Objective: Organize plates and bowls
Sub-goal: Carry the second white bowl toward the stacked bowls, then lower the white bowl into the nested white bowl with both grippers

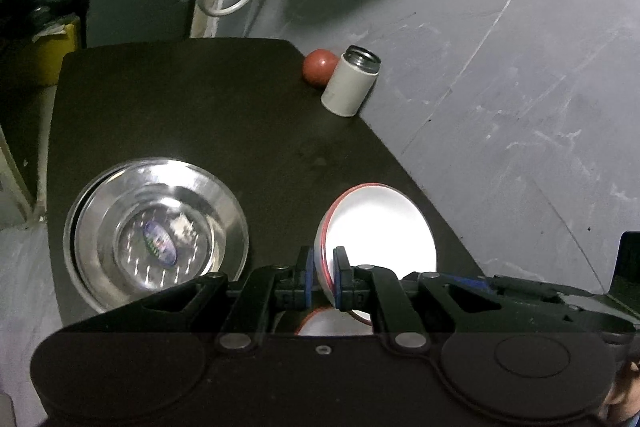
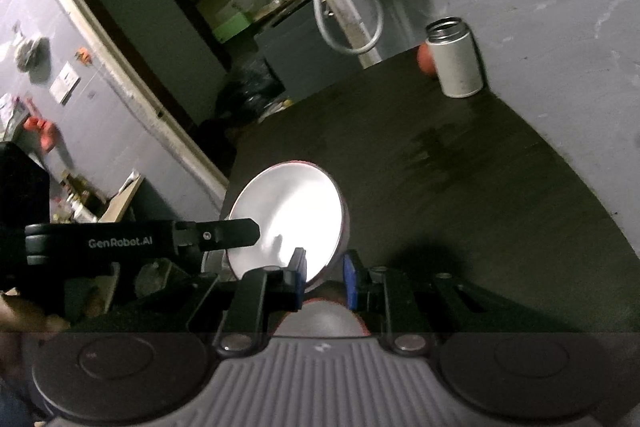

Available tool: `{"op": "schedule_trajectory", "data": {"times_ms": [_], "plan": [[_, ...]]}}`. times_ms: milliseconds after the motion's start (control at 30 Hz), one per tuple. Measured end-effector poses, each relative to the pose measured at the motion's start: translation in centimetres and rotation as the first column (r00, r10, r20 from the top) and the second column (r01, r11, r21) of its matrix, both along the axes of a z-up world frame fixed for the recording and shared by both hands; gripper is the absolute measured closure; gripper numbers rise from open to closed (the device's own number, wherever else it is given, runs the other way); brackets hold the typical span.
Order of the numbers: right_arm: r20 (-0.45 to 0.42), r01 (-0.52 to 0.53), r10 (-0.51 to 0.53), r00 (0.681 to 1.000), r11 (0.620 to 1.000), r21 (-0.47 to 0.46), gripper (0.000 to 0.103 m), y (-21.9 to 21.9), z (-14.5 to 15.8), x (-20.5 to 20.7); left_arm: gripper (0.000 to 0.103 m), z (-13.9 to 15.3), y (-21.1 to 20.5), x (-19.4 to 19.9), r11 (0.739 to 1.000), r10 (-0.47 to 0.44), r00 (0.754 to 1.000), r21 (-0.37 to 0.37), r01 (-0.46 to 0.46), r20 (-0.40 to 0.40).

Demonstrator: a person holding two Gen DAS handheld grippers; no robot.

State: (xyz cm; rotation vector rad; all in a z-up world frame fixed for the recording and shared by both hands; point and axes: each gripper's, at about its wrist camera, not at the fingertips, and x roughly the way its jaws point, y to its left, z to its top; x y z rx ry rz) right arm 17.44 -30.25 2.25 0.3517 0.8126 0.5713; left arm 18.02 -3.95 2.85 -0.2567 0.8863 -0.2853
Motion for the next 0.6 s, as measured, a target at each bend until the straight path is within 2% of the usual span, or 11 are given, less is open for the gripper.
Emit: {"op": "schedule_trajectory", "data": {"times_ms": [600], "plan": [[-0.043, -0.086, 0.084, 0.996, 0.996, -0.038, 0.081, 0.0, -0.2, -1.6, 0.093, -1.2, -0.3, -1.3, 1.000, -0.011, 0.997, 0.008, 0.011, -0.076]]}}
